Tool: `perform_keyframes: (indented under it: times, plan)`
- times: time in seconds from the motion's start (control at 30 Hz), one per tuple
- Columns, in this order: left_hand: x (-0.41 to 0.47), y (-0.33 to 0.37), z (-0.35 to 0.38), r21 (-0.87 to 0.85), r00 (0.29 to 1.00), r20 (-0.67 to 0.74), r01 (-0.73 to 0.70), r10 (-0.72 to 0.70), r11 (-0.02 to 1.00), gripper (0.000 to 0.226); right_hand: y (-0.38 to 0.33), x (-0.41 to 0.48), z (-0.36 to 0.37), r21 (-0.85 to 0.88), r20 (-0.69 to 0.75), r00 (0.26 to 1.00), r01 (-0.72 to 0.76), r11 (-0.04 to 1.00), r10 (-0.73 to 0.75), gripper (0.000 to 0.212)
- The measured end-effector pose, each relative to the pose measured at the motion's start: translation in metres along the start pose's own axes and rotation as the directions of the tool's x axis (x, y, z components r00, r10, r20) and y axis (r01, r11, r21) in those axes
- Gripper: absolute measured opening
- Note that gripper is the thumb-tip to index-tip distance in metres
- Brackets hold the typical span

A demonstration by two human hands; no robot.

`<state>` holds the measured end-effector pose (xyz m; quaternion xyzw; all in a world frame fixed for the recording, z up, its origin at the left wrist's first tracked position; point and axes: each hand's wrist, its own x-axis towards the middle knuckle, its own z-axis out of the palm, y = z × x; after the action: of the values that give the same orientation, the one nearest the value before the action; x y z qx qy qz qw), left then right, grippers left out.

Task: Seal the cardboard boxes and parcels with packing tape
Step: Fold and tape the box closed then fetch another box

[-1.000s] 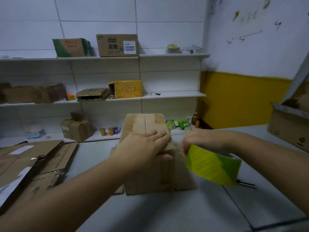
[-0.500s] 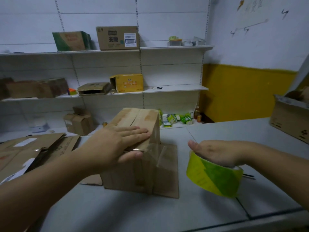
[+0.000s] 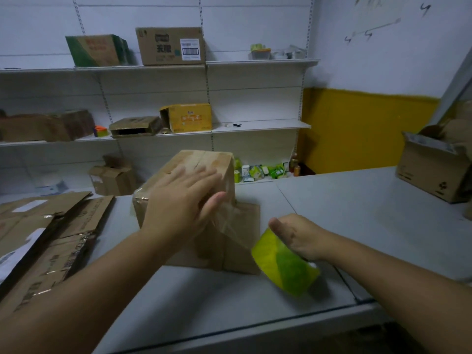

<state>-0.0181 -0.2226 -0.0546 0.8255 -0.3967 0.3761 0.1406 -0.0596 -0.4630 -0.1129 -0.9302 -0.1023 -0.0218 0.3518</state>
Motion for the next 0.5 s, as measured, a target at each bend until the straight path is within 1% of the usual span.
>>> perform_keyframes:
  times: [0.03,0.07,0.1,0.13,0.17,0.2,0.23,0.27,0.3,0.33,0.37,0.4,0.47,0.5]
  plan:
    - [-0.006,0.003,-0.004,-0.089,0.993,-0.116,-0.035,0.024,0.995,0.053,0.001,0.0,0.004,-0.031,-0.013,1.0,0.004,1.0,-0.005,0.085]
    - [-0.014,0.012,-0.009,-0.205,0.972,-0.235,-0.036,-0.013,0.978,0.039,-0.001,0.001,0.007,-0.056,-0.022,1.0,0.013,0.998,-0.015,0.084]
    - [-0.027,0.028,-0.013,-0.404,0.94,-0.305,0.018,-0.153,0.915,0.028,-0.001,0.001,0.009,-0.063,-0.03,0.999,0.018,0.998,-0.02,0.084]
    - [-0.04,0.05,-0.016,-0.645,0.887,-0.264,0.129,-0.378,0.753,0.028,-0.001,0.002,0.011,-0.051,-0.037,0.999,0.021,0.998,-0.023,0.084]
    - [-0.05,0.072,-0.016,-0.849,0.797,-0.076,0.264,-0.6,0.457,0.038,-0.002,0.002,0.011,-0.031,-0.045,0.999,0.02,0.999,-0.022,0.086]
    - [-0.059,0.09,-0.01,-0.917,0.661,0.202,0.388,-0.723,0.098,0.051,0.0,0.003,0.011,-0.017,-0.053,0.998,0.022,1.0,-0.023,0.087]
    - [-0.068,0.102,0.003,-0.854,0.526,0.464,0.48,-0.713,-0.202,0.058,0.001,0.002,0.011,-0.005,-0.06,0.998,0.025,1.0,-0.026,0.087]
    - [-0.075,0.109,0.016,-0.74,0.418,0.646,0.546,-0.639,-0.392,0.053,0.004,0.002,0.011,0.007,-0.067,0.997,0.029,1.0,-0.029,0.086]
    - [-0.074,0.112,0.024,-0.643,0.346,0.747,0.593,-0.567,-0.484,0.042,0.006,0.002,0.011,0.008,-0.073,0.997,0.035,0.999,-0.034,0.086]
    - [-0.069,0.114,0.028,-0.589,0.322,0.796,0.605,-0.512,-0.535,0.034,0.007,0.002,0.012,0.009,-0.077,0.996,0.041,0.999,-0.04,0.086]
    - [-0.062,0.113,0.029,-0.573,0.334,0.815,0.585,-0.473,-0.574,0.033,0.008,0.002,0.013,0.007,-0.078,0.996,0.042,0.999,-0.041,0.086]
    - [-0.055,0.112,0.029,-0.568,0.364,0.823,0.565,-0.437,-0.599,0.034,0.008,0.001,0.014,0.006,-0.078,0.996,0.035,0.999,-0.035,0.086]
    - [-0.046,0.109,0.03,-0.563,0.421,0.825,0.554,-0.377,-0.614,0.039,0.009,-0.004,0.008,0.0,-0.089,0.996,0.023,1.0,-0.023,0.085]
    - [-0.043,0.108,0.03,-0.56,0.419,0.827,0.556,-0.374,-0.615,0.038,0.012,-0.007,0.0,-0.003,-0.12,0.993,0.021,1.0,-0.021,0.078]
